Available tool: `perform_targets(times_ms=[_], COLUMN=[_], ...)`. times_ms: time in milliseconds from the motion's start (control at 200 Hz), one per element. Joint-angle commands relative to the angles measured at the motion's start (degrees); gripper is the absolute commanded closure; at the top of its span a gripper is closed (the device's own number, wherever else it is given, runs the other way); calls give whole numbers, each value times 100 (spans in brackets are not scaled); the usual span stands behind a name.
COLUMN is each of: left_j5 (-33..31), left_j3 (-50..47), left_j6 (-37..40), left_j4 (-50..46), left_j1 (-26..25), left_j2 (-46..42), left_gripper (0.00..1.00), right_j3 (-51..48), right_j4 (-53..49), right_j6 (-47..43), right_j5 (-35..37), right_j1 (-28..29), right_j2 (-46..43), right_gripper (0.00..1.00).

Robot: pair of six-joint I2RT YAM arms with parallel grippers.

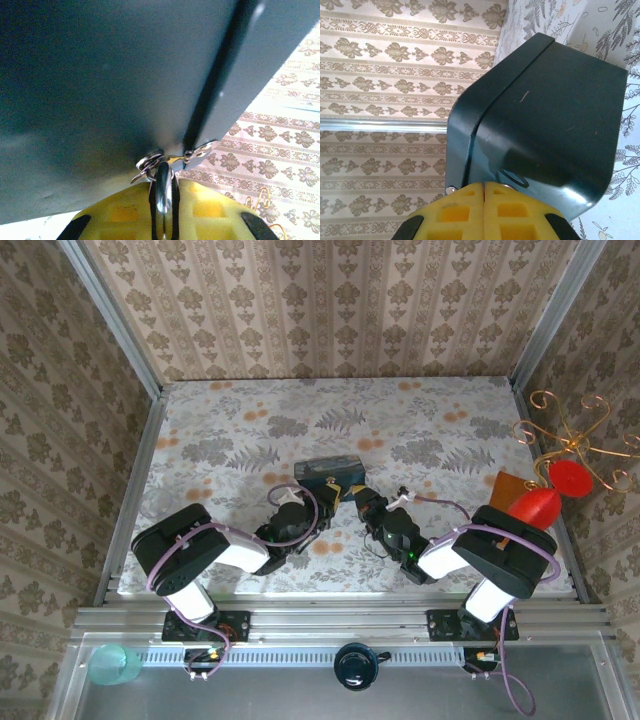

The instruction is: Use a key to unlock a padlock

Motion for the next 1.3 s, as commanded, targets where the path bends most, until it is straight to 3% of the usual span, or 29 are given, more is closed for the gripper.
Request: perform_targets(times_ms=[0,420,775,900,1080,1145,1220,1295], left_j5=[-40,-292,1190,1574,1830,1832,1816,1734], left_j3=[191,-89,-214,-48,25,-78,-171,-243], left_j6=[-66,183,1457,1966,2491,2632,2861,3122], left_j4=[163,-279,-1893,-2448,-3062,-3092,-3210,-3506], left_j1=[-112,0,883,941,941,940,940,925], left_j2=[-77,-339,-554,-572,-714,-820,-1034,-1368], left_gripper=[100,100,100,100,100,91,73,61], right_j3=[102,-206,-223,-224,-321,-308,-305,-307], right_j4=[110,-22,-2089,-1913,-911,-611,-427,-443], right_j6=[5,-207,-1116,-1440,-1648,-1700,-1746,-1773], right_j5=[289,322,-496,-928,-1277,-1352,-1350,-1248], right_j1=[69,25,-235,-265,-264,-252,-243,-225], right_j2=[45,-135,-1485,-1523,-1142,-1026,-964,-993], right_gripper=[100,100,100,100,100,100,100,100])
